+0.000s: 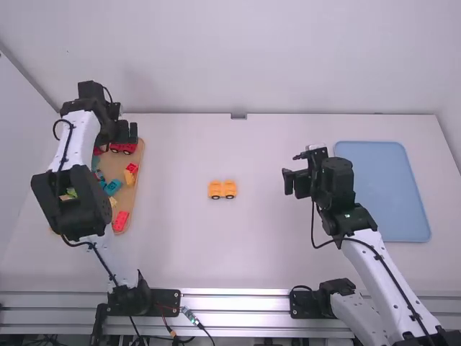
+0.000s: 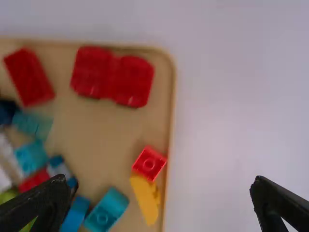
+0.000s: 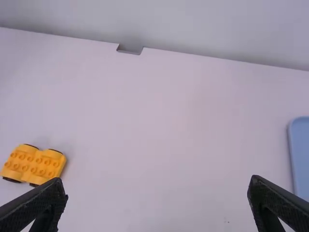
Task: Assemble lego blocks to make yellow taxi
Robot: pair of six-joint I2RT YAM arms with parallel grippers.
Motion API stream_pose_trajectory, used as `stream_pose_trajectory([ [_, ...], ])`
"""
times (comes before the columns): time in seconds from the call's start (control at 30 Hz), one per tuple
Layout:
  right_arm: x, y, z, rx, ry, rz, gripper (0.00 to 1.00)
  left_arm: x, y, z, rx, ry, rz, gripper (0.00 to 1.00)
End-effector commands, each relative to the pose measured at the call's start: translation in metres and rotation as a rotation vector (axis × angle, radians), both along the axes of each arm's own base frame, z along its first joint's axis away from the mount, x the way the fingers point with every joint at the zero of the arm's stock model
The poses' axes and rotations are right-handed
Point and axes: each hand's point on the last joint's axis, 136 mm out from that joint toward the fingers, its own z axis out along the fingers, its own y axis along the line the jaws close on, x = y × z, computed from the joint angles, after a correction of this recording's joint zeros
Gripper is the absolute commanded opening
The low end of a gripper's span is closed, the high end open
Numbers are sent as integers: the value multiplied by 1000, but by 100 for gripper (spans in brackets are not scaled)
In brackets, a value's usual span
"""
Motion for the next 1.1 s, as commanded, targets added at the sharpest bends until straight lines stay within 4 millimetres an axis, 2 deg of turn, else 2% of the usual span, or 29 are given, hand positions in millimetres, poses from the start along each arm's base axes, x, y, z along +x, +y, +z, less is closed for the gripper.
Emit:
stream_pose_trajectory([
  [0.0,5,2,17,13,-39,3,99,-21,9,-2,74,50,196,99],
  [0.07,5,2,18,13,-41,3,99,-32,14,-8,99,89,221,99],
  [0.2,2,3,23,19,-52,9,99,-56,10,-18,92,143,235,99],
  [0.3,0,2,27,22,-62,9,99,-65,10,-21,95,124,231,99],
  [0.57,-7,5,37,38,-86,29,99,-105,4,-15,144,56,215,99],
  [0.7,-9,11,36,51,-79,64,99,-129,11,-16,128,52,280,99],
  [0.9,-6,11,27,43,-54,62,99,-147,17,-35,-32,67,309,99],
  [1.07,-4,12,31,58,-68,60,99,-159,33,-44,-85,55,433,99],
])
